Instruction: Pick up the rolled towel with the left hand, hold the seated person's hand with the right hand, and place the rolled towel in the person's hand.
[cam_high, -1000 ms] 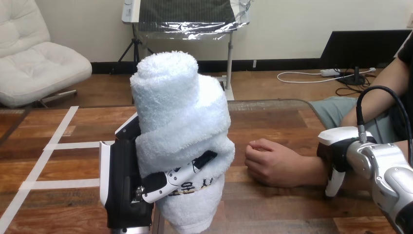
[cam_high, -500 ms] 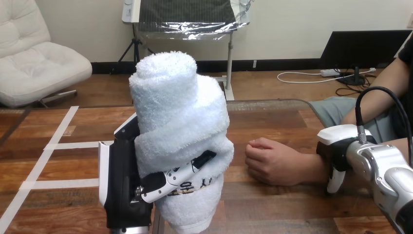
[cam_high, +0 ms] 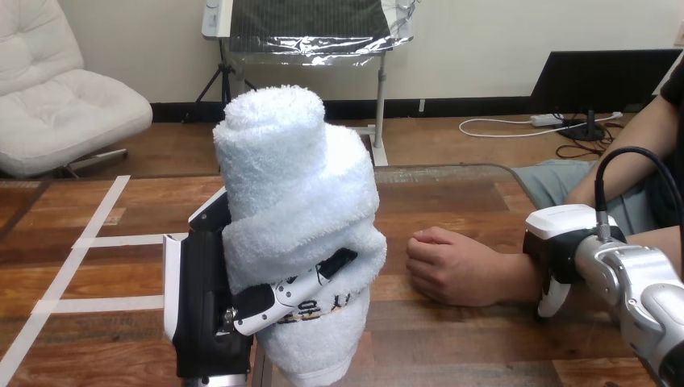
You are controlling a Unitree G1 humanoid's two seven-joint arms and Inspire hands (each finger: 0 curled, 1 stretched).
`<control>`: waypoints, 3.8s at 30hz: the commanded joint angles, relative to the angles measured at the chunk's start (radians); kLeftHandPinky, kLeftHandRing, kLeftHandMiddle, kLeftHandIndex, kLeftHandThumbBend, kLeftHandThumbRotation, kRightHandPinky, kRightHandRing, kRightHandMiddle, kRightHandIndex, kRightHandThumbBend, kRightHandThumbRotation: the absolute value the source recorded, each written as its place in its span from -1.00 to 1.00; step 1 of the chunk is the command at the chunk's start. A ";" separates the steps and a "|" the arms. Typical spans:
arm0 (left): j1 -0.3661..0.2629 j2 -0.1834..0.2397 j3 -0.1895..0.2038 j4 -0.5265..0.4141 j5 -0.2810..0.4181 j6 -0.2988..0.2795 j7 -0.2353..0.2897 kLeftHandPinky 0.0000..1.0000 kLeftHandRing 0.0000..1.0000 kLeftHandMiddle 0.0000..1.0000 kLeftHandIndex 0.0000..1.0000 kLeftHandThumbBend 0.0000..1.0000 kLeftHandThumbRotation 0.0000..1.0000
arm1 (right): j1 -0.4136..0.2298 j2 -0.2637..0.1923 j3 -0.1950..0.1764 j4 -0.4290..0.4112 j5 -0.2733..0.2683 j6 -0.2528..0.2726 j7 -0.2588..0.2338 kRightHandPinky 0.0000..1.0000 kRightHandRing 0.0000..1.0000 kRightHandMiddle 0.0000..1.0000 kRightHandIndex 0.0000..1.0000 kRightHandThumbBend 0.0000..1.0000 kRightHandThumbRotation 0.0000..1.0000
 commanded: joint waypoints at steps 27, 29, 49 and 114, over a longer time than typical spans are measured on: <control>-0.024 -0.032 -0.002 0.016 -0.026 -0.026 -0.036 -0.44 -0.29 -0.15 -0.02 0.23 -1.00 | 0.089 -0.088 -0.147 -0.263 0.101 0.019 -0.019 -0.54 -0.36 -0.18 -0.09 0.38 -1.00; -0.030 -0.031 -0.004 0.023 -0.033 -0.028 -0.043 -0.44 -0.29 -0.15 -0.02 0.23 -1.00 | 0.092 -0.089 -0.157 -0.283 0.103 0.030 -0.015 -0.54 -0.37 -0.18 -0.09 0.39 -1.00; -0.090 -0.052 -0.014 0.078 0.015 -0.017 -0.045 -0.42 -0.28 -0.15 -0.01 0.30 -0.94 | 0.107 -0.137 -0.222 -0.490 0.109 0.057 0.065 -0.53 -0.35 -0.15 -0.07 0.43 -1.00; -0.549 0.033 0.036 0.698 0.223 0.108 0.129 -0.43 -0.29 -0.16 0.01 0.20 -0.80 | 0.138 -0.171 -0.338 -0.769 0.107 0.075 0.148 -0.74 -0.59 -0.41 -0.31 0.43 -1.00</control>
